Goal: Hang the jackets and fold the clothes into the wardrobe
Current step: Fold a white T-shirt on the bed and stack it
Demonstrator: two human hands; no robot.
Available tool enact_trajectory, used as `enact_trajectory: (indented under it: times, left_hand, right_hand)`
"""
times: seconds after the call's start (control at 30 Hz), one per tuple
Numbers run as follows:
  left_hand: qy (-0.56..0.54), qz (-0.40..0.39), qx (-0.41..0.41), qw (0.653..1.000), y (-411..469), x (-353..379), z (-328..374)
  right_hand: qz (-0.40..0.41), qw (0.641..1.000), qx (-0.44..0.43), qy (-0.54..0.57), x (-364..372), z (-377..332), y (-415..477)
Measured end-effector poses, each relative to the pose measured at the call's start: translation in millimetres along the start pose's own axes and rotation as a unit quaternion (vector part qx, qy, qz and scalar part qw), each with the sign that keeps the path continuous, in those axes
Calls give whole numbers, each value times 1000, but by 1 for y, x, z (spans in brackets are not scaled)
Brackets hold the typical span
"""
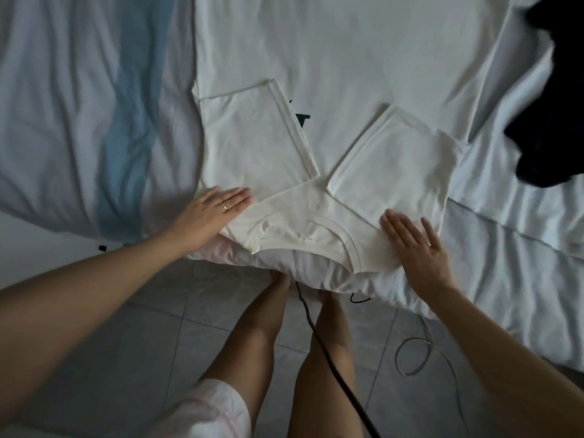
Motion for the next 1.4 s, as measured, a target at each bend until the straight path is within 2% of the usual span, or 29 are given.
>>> enact_trajectory:
  times: [0.07, 0.13, 0.17, 0.23, 0.3, 0.33, 0.47, 0.57, 0.67, 0.77, 0.83, 0.9, 0.93, 1.0, 1.07, 1.17, 1.23, 1.27, 1.4]
  left_hand:
    - [-17, 32, 19, 999, 6, -21, 8]
    - [-34, 45, 0, 998, 16, -35, 9]
    - [-45, 34, -23, 998, 20, -39, 7]
    - [-108, -17, -129, 986, 27, -43, -5]
    - [-160, -92, -243, 952, 26, -38, -18]
    - [-166, -115, -260, 944, 28, -41, -19]
    - [-141, -219, -207, 943, 49, -53, -19]
    - [-143, -318, -161, 923, 59, -51, -6]
    - [-157, -385, -144, 898, 49, -42, 13]
    - [-180, -455, -158, 858, 28, -18, 33]
    - [-187, -508, -171, 823, 11, -4, 48]
    - [-207, -528, -183, 803, 0, 9, 58]
    - [-225, -519, -189, 802, -2, 11, 58]
    - [-303, -451, -236, 806, 0, 5, 44]
    - [-372, -347, -280, 814, 10, -17, 17]
    - [-475, -150, -356, 791, 23, -58, -50]
    - [-499, -30, -374, 781, 38, -91, -95]
    - [-512, 11, -372, 774, 55, -113, -115]
    - [-564, 152, -383, 716, 115, -166, -170]
  right_hand:
    - [8, 999, -10, 39, -10, 5, 5]
    - [26, 996, -24, 78, -27, 8, 15]
    - [6, 995, -24, 98, -35, 10, 21]
    - [-90, 989, -10, 116, -43, 21, 30]
    - [-194, 977, 33, 87, -43, 38, 35]
    - [-240, 966, 51, 83, -45, 43, 36]
    - [-364, 919, 87, 122, -41, 55, 41]
    - [-444, 877, 92, 161, -29, 53, 35]
    - [-525, 826, 79, 189, -20, 36, 20]
    - [-586, 775, 76, 226, -7, 19, -7]
    - [-622, 734, 91, 256, 8, 7, -29]
    - [-648, 699, 123, 277, 19, 1, -49]
    - [-651, 688, 136, 290, 22, -1, -54]
    - [-633, 687, 158, 319, 23, 6, -48]
    - [-566, 722, 176, 357, 7, 27, -21]
    - [-435, 783, 183, 406, -23, 75, 29]
    - [-331, 807, 213, 441, -47, 120, 59]
    - [-272, 807, 236, 468, -64, 147, 79]
    - [-81, 752, 273, 595, -112, 212, 144]
Point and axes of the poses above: each hand's wrist, its own y-axis towards the middle knuckle, its own x-axis out of the palm, z = x × y, the point moved 9 cm from there along y, towards the middle knuckle, and after that the axes turned 9 degrees about -y, right-handed, at the moved point
